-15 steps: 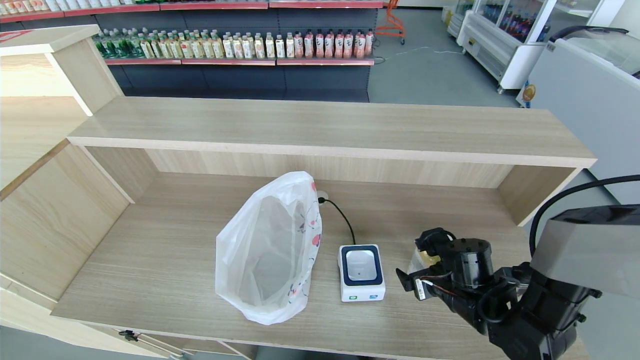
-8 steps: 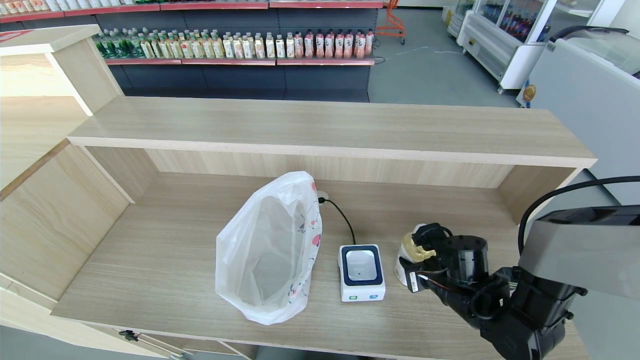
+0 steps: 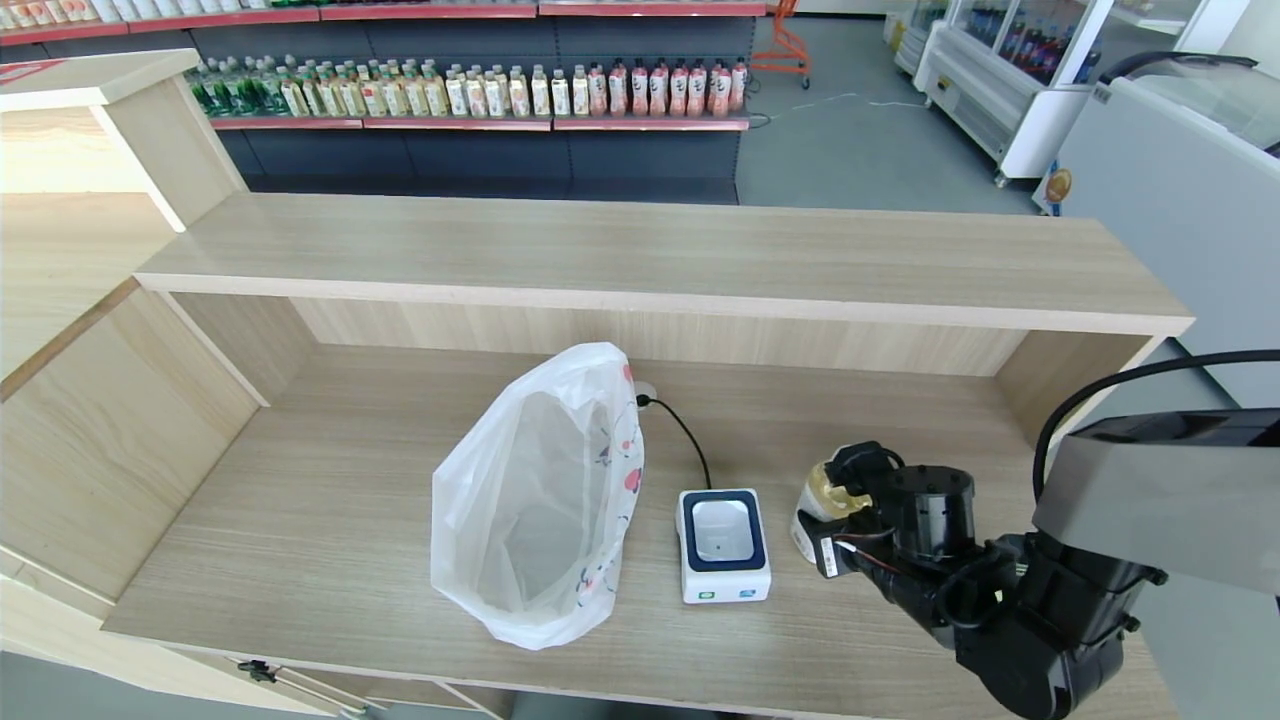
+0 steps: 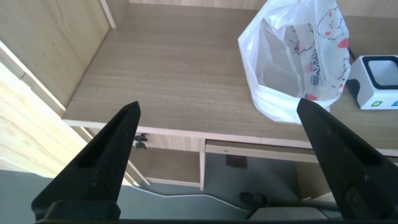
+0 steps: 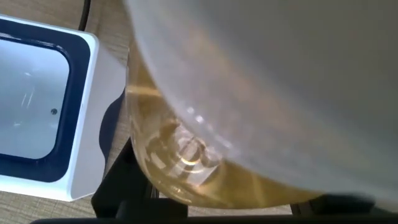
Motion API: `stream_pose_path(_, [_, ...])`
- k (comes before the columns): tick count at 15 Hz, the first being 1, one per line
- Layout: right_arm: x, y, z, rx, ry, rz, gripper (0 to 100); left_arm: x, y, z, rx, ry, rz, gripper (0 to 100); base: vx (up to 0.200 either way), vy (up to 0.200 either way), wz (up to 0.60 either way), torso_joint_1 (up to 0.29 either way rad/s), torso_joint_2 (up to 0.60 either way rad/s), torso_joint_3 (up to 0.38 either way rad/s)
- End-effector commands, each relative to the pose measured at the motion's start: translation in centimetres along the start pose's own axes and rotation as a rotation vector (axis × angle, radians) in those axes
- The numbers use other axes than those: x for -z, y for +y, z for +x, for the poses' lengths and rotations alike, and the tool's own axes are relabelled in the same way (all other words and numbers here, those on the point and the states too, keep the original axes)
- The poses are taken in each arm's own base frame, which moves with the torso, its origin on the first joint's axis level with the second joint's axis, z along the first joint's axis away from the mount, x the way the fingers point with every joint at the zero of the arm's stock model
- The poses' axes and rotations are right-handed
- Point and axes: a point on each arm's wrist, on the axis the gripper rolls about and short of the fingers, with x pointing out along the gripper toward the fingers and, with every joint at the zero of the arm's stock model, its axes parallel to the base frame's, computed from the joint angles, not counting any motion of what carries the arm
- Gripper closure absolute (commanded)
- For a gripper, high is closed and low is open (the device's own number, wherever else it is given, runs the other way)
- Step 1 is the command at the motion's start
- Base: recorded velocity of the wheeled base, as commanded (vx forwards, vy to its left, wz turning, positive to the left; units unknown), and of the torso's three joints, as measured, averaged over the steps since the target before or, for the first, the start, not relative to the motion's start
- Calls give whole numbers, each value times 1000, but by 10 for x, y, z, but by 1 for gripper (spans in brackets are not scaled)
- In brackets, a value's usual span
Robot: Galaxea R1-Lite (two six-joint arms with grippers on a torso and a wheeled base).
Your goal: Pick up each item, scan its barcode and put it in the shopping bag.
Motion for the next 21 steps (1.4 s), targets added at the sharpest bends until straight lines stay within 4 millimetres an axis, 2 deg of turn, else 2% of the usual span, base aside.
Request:
stream_pose_path(1, [-2, 0, 3, 3, -10, -1, 100, 0, 0, 0, 0, 0, 0, 0, 0, 0, 0, 0, 0, 0])
stream_pose_path(4, [-20, -4, -8, -14, -66, 58, 100, 0, 0, 0, 0, 0, 0, 0, 0, 0, 0, 0, 0, 0])
stream_pose_path(6, [-42, -27, -32, -62, -138, 128, 100, 0, 0, 0, 0, 0, 0, 0, 0, 0, 0, 0, 0, 0])
stream_pose_path(10, [-62, -74, -96, -286, -167, 151, 100, 0, 0, 0, 0, 0, 0, 0, 0, 0, 0, 0, 0, 0])
stream_pose_path(12, [-73, -82, -125, -379, -174, 153, 100, 0, 0, 0, 0, 0, 0, 0, 0, 0, 0, 0, 0, 0])
stream_pose_path(14, [-83, -86, -156, -578, -172, 213, 100, 0, 0, 0, 0, 0, 0, 0, 0, 0, 0, 0, 0, 0])
stream_pose_path(16, [-85, -83, -165, -744, -138, 230, 100, 0, 0, 0, 0, 0, 0, 0, 0, 0, 0, 0, 0, 0])
stream_pose_path(21, [-84, -79, -165, -1047, -119, 218, 100, 0, 0, 0, 0, 0, 0, 0, 0, 0, 0, 0, 0, 0])
